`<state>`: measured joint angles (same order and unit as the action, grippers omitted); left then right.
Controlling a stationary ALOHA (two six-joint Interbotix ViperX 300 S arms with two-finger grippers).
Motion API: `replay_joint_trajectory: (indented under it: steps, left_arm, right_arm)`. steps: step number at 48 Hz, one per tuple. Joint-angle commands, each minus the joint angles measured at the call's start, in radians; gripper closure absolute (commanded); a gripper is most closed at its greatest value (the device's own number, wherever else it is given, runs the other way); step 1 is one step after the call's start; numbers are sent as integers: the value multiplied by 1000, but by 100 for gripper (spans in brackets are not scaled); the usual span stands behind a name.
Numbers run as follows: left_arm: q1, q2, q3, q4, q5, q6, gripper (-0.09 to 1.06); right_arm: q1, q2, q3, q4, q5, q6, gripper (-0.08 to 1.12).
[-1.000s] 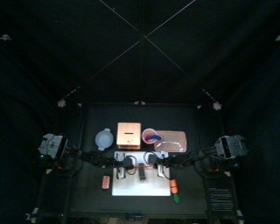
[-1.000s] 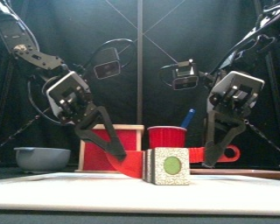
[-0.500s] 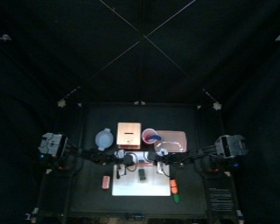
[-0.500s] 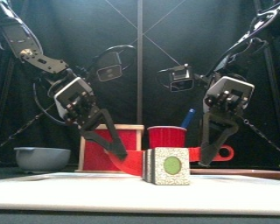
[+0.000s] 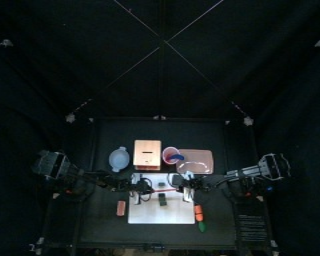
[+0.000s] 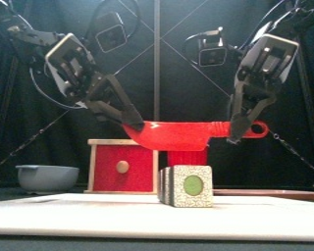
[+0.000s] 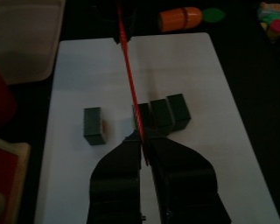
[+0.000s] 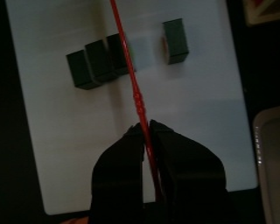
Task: Place sushi on board then cut the sushi with the knife then place the pieces on the plate
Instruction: Cut the sushi into 4 pieces
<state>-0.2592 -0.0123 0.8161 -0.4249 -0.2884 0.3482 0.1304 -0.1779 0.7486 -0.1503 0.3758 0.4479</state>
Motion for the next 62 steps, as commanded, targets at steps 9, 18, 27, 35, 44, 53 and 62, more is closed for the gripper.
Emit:
replay_joint_trajectory:
  steps: [9, 18, 27, 35, 44, 53, 62]
  left_arm:
    - [-41, 37, -32, -34, -3, 2, 55]
    - [-40, 57, -38, -35, -3, 2, 55]
    - [-40, 61, -38, -37, -3, 2, 55]
    - [-41, 63, -37, -35, -3, 0, 55]
    - [-40, 67, -38, -37, -3, 0, 55]
    - [-40, 91, -41, -43, -3, 0, 55]
    - [-38, 109, -43, -52, -3, 0, 55]
  right_arm:
    - [-2, -5, -2, 15, 2, 17, 63]
    - [-5, 20, -2, 15, -2, 15, 63]
    - [-5, 37, -3, 15, -2, 15, 63]
    - [-5, 38, -3, 15, -2, 15, 63]
    - [-5, 43, -2, 20, -2, 17, 63]
    - [-2, 63, -2, 28, -3, 17, 63]
    - [-2, 94, -3, 29, -8, 17, 63]
